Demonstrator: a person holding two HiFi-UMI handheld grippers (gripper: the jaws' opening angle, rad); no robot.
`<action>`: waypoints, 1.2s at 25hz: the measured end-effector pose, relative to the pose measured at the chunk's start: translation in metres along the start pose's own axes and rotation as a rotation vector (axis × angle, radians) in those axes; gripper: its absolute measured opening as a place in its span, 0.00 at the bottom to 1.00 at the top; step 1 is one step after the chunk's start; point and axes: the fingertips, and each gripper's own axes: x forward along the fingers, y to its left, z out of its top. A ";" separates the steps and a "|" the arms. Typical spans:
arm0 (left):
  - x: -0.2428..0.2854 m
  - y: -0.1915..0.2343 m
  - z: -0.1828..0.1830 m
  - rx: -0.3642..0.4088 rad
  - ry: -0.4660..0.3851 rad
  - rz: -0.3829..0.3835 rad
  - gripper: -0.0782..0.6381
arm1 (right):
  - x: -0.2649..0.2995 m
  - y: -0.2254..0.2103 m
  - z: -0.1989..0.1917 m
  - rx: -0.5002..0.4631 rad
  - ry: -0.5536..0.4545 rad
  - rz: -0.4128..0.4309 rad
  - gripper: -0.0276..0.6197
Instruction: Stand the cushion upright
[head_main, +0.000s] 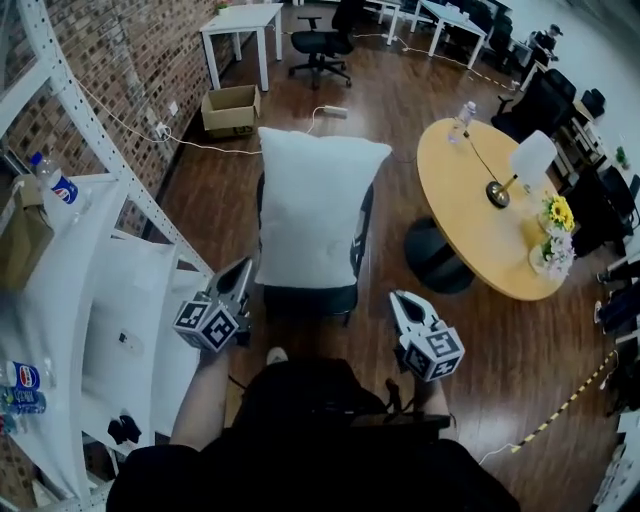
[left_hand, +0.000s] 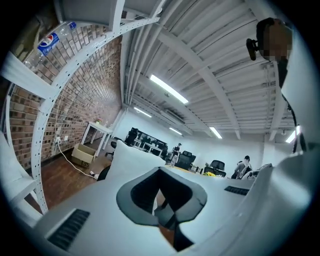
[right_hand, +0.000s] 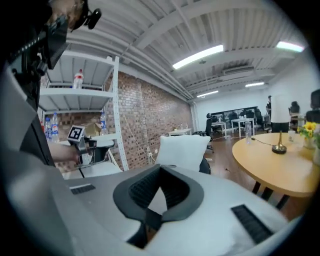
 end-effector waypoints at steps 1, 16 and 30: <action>-0.006 -0.005 -0.001 -0.011 -0.005 0.002 0.11 | -0.010 -0.006 0.001 0.029 -0.019 -0.005 0.04; -0.075 -0.044 0.032 0.172 -0.112 0.021 0.11 | -0.030 0.006 0.009 0.146 -0.180 -0.006 0.04; -0.108 -0.035 0.029 0.132 -0.165 0.079 0.11 | -0.028 0.013 -0.008 0.156 -0.145 0.027 0.04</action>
